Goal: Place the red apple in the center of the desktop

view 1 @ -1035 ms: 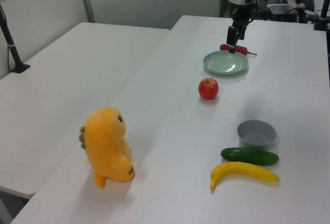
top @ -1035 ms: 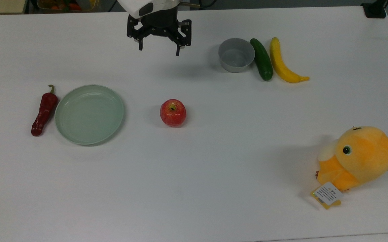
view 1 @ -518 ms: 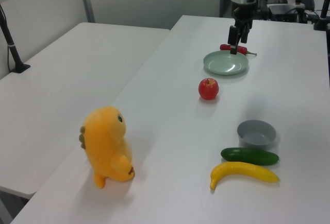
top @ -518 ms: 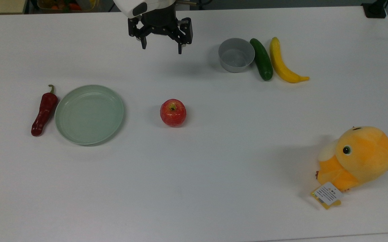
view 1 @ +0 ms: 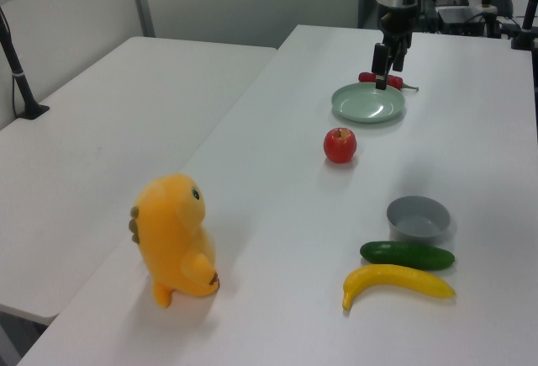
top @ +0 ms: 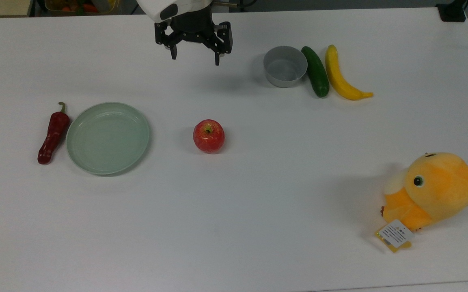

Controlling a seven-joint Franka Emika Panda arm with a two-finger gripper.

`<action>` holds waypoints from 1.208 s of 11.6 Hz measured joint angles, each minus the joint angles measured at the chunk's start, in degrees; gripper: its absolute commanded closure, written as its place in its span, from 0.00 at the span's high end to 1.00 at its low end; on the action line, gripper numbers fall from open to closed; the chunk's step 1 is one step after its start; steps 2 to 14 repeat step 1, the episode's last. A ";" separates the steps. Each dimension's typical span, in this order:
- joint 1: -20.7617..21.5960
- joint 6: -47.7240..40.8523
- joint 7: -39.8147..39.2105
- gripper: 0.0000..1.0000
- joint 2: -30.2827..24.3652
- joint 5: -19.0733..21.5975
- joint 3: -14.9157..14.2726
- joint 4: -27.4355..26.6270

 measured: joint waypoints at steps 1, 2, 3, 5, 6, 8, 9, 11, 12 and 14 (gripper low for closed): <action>0.00 0.00 -0.05 1.00 0.00 0.00 0.00 0.00; 0.00 0.00 -0.05 1.00 0.00 0.00 0.00 0.00; 0.00 0.00 -0.05 1.00 0.00 0.00 0.00 0.00; 0.00 0.00 -0.05 1.00 0.00 0.00 0.00 0.00; 0.00 0.00 -0.05 1.00 0.00 0.00 0.00 0.00; 0.00 0.00 -0.05 1.00 0.00 0.00 0.00 0.00; 0.00 0.00 -0.05 1.00 0.00 0.00 0.00 0.00; 0.00 0.00 -0.05 1.00 0.00 0.00 0.00 0.00; 0.00 0.00 -0.05 1.00 0.00 0.00 0.00 0.00; 0.00 0.00 -0.05 1.00 0.00 0.00 0.00 0.00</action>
